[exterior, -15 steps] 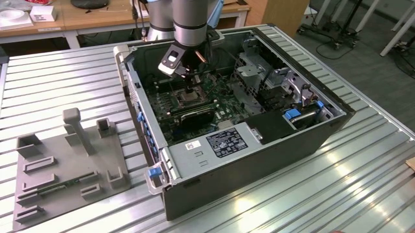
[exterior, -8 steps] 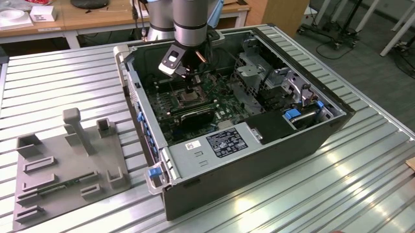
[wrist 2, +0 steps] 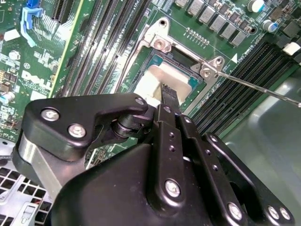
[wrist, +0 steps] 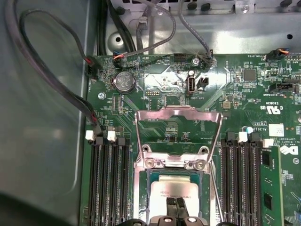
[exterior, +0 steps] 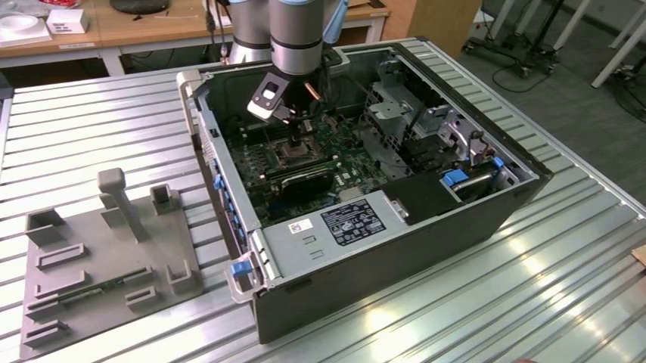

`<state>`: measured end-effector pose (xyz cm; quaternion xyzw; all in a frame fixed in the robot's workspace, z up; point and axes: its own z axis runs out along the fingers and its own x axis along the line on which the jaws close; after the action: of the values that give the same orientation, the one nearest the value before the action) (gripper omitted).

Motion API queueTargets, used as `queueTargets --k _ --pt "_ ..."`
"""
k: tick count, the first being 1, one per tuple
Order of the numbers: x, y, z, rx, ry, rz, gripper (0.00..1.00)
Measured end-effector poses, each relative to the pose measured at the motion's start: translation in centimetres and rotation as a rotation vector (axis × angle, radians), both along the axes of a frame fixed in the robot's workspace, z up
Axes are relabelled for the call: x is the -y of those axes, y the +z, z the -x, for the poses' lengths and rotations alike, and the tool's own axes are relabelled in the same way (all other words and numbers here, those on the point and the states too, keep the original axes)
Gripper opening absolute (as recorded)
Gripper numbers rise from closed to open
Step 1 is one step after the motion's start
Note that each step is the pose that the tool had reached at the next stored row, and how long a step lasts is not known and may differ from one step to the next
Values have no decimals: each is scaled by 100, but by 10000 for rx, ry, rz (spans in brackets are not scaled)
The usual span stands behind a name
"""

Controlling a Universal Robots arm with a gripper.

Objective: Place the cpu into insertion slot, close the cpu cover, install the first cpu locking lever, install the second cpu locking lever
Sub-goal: 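Place the cpu into insertion slot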

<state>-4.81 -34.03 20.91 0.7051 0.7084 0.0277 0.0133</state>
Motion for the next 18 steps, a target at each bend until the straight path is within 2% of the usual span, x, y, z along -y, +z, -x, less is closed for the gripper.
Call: queueTargets --k 12,18 --pt "0 -18 -10 0 0 0 11" --pt "0 -61 -10 0 0 0 11"
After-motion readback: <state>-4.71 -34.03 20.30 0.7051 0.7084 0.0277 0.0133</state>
